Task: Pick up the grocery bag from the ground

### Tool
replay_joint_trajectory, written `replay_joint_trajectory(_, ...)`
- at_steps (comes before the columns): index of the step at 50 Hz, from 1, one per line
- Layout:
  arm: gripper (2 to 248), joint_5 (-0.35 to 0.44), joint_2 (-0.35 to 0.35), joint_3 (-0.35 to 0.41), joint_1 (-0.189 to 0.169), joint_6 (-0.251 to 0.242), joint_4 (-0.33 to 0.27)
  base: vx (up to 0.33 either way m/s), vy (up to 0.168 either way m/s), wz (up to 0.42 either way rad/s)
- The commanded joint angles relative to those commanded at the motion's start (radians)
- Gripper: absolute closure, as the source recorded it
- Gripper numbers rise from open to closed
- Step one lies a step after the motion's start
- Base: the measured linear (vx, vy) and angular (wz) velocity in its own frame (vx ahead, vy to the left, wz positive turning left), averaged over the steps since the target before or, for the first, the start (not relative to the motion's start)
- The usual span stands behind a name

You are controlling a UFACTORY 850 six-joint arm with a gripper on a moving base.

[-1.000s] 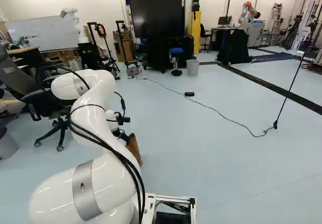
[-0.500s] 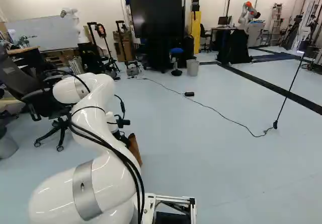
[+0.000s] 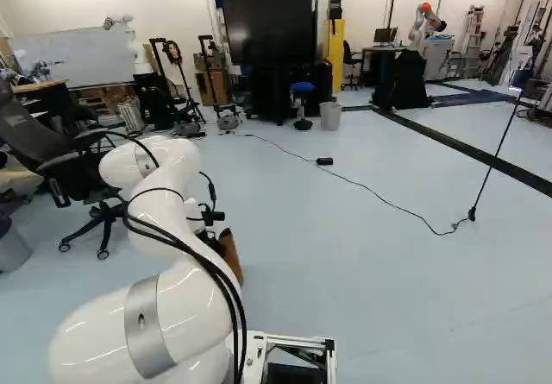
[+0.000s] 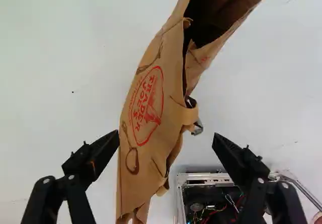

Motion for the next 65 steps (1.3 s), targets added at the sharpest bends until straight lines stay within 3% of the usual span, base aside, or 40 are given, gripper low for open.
replay_joint_trajectory(47, 3, 0.0, -0.178, -0.168, 0.0, 0.0, 0.0, 0.0, 0.0, 0.0)
replay_joint_trajectory(48, 19, 0.0, -0.18, -0.171, 0.0, 0.0, 0.0, 0.0, 0.0, 0.0)
replay_joint_trajectory(53, 19, 0.0, -0.187, -0.177, 0.0, 0.0, 0.0, 0.0, 0.0, 0.0)
replay_joint_trajectory(54, 57, 0.0, -0.188, -0.178, 0.0, 0.0, 0.0, 0.0, 0.0, 0.0)
replay_joint_trajectory(58, 57, 0.0, -0.189, -0.18, 0.0, 0.0, 0.0, 0.0, 0.0, 0.0)
replay_joint_trajectory(59, 95, 0.0, -0.189, -0.18, 0.0, 0.0, 0.0, 0.0, 0.0, 0.0)
replay_joint_trajectory(63, 95, 0.0, -0.19, -0.18, 0.0, 0.0, 0.0, 0.0, 0.0, 0.0)
replay_joint_trajectory(64, 134, 0.0, -0.19, -0.18, 0.0, 0.0, 0.0, 0.0, 0.0, 0.0)
replay_joint_trajectory(65, 134, 0.0, -0.19, -0.18, 0.0, 0.0, 0.0, 0.0, 0.0, 0.0)
